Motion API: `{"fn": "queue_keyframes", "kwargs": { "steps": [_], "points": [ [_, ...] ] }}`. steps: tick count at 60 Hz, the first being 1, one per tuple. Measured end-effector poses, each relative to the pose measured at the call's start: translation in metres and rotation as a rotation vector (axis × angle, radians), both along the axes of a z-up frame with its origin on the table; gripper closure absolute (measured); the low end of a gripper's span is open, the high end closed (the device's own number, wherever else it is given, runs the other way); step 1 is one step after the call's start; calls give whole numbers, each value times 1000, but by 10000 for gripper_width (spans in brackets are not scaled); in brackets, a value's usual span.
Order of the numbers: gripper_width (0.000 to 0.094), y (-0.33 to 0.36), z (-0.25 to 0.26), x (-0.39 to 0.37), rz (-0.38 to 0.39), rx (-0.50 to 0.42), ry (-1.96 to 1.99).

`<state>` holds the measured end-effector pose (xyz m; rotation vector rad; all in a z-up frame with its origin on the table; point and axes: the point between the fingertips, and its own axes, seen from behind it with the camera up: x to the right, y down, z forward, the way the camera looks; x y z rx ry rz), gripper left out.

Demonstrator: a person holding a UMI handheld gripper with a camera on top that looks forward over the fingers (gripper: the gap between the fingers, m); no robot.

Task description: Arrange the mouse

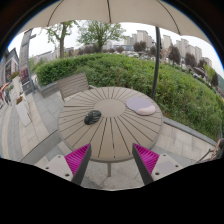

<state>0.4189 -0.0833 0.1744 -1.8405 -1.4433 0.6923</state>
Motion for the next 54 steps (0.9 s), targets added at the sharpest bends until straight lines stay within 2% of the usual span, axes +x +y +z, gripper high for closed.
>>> {"fn": "queue_keyframes", "kwargs": {
  "steps": [7, 32, 54],
  "points": [
    [85, -7, -3, -9, 8, -14, -4],
    [90, -111, -26, -116, 71, 2, 28],
    [76, -118, -68, -189, 17, 23, 77]
  ]
}}
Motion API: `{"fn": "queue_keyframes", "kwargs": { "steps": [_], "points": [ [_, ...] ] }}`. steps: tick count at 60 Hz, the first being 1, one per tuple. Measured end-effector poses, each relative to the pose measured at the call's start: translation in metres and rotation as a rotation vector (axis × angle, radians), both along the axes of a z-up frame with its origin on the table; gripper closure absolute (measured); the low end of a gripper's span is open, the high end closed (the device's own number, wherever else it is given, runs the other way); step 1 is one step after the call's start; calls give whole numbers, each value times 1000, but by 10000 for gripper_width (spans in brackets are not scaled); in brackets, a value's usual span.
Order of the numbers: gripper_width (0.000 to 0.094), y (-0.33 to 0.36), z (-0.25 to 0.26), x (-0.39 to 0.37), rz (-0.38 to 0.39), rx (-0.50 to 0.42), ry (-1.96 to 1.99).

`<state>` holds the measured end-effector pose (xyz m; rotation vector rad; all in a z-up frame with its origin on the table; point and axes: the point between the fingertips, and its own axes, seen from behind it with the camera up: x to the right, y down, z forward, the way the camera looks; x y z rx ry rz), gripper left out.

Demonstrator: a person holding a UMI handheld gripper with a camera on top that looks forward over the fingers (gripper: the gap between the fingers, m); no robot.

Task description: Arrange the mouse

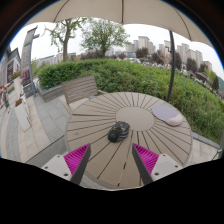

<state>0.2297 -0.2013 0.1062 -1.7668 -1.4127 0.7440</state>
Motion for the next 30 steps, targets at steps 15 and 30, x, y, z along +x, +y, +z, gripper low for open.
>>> {"fn": "queue_keyframes", "kwargs": {
  "steps": [15, 30],
  "points": [
    [78, 22, -48, -56, -29, -1, -13],
    [78, 46, -87, -118, -77, -28, -38]
  ]
}}
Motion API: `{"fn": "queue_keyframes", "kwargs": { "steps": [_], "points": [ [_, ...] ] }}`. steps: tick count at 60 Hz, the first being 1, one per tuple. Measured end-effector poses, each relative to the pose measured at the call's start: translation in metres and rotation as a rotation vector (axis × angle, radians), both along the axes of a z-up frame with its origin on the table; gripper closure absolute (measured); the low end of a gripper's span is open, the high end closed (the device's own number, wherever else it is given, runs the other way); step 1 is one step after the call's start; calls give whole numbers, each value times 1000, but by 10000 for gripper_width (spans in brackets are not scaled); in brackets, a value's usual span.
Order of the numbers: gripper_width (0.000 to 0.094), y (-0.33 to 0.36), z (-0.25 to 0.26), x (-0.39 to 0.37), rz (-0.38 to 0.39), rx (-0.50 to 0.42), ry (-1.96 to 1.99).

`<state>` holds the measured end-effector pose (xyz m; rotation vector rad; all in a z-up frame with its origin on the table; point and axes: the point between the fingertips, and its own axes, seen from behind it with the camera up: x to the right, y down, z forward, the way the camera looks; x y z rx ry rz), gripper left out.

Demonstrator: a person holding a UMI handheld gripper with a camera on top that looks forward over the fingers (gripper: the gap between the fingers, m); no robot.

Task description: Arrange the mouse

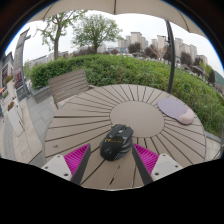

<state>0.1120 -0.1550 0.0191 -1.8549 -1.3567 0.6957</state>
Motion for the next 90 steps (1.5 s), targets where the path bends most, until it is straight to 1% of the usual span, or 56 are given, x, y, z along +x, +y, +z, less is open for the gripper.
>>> {"fn": "queue_keyframes", "kwargs": {
  "steps": [14, 29, 34, 37, 39, 40, 47, 50, 56, 61, 65, 68, 77, 81, 83, 90],
  "points": [
    [74, 20, -27, -41, -8, 32, -38],
    [87, 10, -30, -82, 86, 10, -42],
    [131, 10, -36, -89, 117, 19, -63],
    [200, 11, -38, -90, 124, 32, -75],
    [284, 9, -39, -92, 134, 30, -73],
    [289, 10, -39, -92, 143, 33, -77],
    [404, 4, -37, -96, 221, 68, -97],
    [414, 3, -35, -95, 236, 63, -97],
    [416, 8, -19, -89, 241, 42, -86],
    [416, 21, 6, -80, 233, 17, -75],
    [416, 43, 30, -75, 219, -10, -62],
    [415, 65, 49, -74, 203, -12, -48],
    [417, 176, 98, -92, 140, 56, 14],
    [416, 236, 102, -102, 100, 103, 13],
    [416, 263, 101, -108, 78, 109, 22],
    [416, 350, 81, -125, 39, 151, -1]
  ]
}}
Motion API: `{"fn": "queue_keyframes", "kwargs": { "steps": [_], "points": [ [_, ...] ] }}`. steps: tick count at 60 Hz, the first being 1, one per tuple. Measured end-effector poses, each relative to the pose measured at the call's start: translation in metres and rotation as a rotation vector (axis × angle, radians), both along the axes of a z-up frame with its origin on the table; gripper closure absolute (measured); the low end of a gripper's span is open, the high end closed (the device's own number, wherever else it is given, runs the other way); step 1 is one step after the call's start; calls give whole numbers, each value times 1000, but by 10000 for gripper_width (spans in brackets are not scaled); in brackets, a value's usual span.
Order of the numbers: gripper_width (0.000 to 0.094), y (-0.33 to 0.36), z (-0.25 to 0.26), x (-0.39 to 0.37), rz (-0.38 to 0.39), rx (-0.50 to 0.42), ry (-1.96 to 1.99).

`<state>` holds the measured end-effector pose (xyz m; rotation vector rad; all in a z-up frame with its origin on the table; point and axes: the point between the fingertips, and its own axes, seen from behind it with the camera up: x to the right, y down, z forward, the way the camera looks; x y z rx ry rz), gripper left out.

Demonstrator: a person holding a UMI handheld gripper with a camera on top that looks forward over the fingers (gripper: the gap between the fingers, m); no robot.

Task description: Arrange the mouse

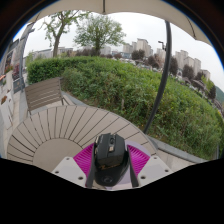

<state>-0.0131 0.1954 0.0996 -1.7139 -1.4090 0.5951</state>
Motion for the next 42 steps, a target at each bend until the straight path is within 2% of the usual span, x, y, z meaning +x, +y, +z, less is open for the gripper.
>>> {"fn": "queue_keyframes", "kwargs": {
  "steps": [9, 17, 20, 24, 27, 29, 37, 42],
  "points": [
    [416, 65, -45, -18, -13, -14, -42],
    [412, 85, -97, -23, -4, -37, -120],
    [363, 84, -117, -21, 2, -53, -157],
    [274, 91, -113, -19, -24, -67, -134],
    [66, 95, -107, -16, -55, -59, -137],
    [93, 93, -95, -15, -53, -55, -114],
    [87, 62, -32, 18, -53, -94, -77],
    [87, 24, 5, 61, -18, -110, -95]
  ]
}}
